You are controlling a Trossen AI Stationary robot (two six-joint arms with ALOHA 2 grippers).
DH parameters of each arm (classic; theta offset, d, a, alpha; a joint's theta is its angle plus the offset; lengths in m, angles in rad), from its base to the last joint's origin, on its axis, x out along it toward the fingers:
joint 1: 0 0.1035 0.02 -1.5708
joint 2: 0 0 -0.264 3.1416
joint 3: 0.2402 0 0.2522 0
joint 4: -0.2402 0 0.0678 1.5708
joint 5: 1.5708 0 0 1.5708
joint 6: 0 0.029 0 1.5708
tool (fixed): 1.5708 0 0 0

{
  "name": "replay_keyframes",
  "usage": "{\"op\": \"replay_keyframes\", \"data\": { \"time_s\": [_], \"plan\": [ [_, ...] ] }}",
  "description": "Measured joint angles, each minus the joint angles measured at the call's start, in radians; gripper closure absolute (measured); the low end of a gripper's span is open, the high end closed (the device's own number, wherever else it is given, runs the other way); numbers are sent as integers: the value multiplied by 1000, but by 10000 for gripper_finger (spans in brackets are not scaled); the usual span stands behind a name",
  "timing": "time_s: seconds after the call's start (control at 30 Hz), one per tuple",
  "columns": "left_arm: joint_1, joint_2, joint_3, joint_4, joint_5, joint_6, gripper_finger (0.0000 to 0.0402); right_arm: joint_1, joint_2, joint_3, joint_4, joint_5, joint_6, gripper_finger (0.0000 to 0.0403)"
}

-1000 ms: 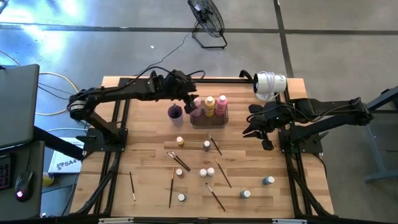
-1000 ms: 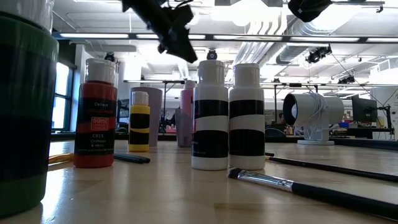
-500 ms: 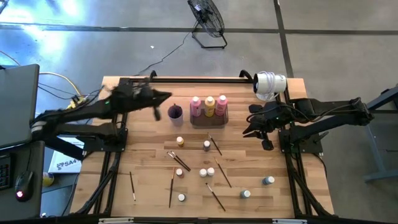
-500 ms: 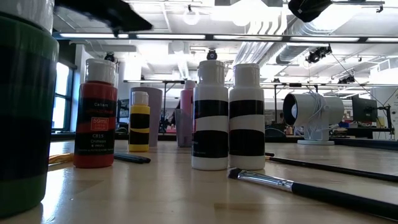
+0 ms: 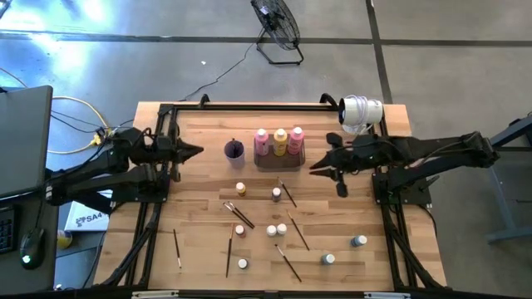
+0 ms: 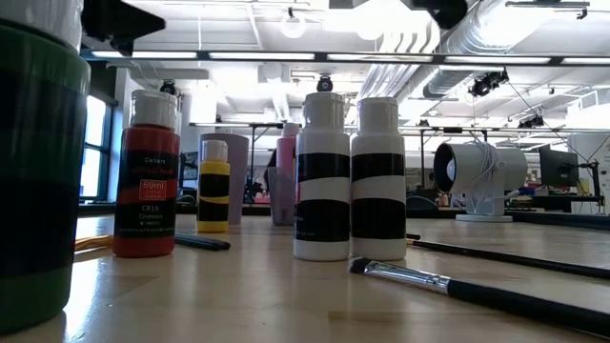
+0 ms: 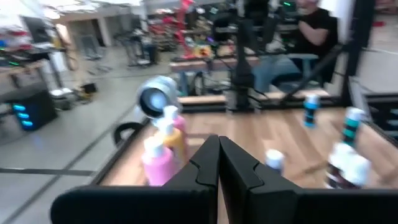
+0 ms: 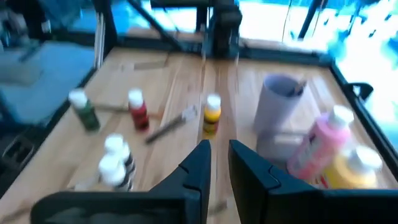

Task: Pick & Place Paint Supplies
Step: Put the small blue paint bottle into the gray bin

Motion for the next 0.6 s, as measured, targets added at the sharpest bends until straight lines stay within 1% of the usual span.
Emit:
{"op": "replay_keyframes", "data": {
  "time_s": [0.07, 0.17, 0.27, 0.37, 0.47, 0.6],
  "plan": [
    [0, -17, 0, -38, 37, 0, 398, 0, 2, -73, 150, 10, 4, 355],
    [0, -28, 0, -68, 94, -3, 398, 1, 4, -199, 384, 56, 9, 355],
    [0, -28, 0, -83, 146, -3, 398, 18, 5, -335, 651, 135, 11, 355],
    [0, -28, 0, -114, 162, -3, 398, 46, 4, -459, 876, 214, 31, 355],
    [0, -28, 0, -144, 162, -23, 398, 69, 4, -541, 993, 255, 92, 355],
    [0, -28, 0, -207, 162, -33, 398, 82, 4, -592, 1024, 257, 147, 355]
  ]
}}
